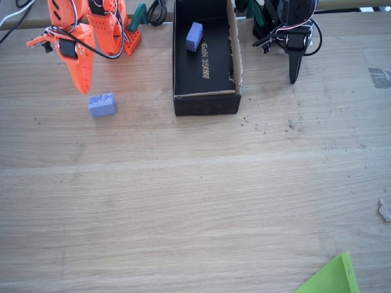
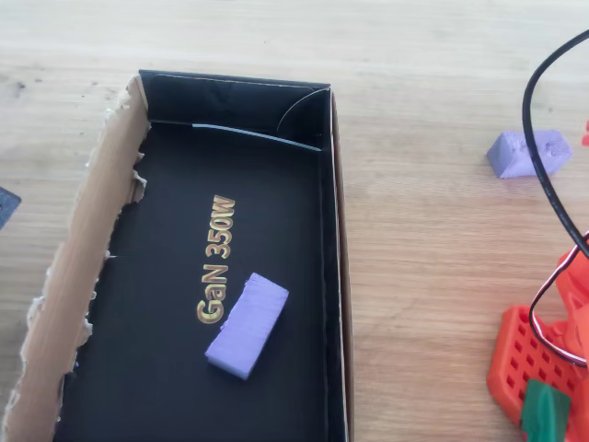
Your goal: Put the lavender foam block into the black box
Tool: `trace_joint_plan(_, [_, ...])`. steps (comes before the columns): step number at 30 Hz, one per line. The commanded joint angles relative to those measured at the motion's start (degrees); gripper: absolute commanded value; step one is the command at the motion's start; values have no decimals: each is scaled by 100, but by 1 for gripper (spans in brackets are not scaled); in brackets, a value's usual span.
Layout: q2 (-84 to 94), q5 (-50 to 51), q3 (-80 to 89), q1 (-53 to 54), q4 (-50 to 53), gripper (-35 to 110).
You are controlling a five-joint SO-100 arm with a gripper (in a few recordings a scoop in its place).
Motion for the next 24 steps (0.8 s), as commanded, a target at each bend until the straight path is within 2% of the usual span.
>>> trace_joint_plan(1, [185, 229, -149, -70, 70, 1])
trace_joint_plan(24, [747, 202, 114, -439, 132, 7])
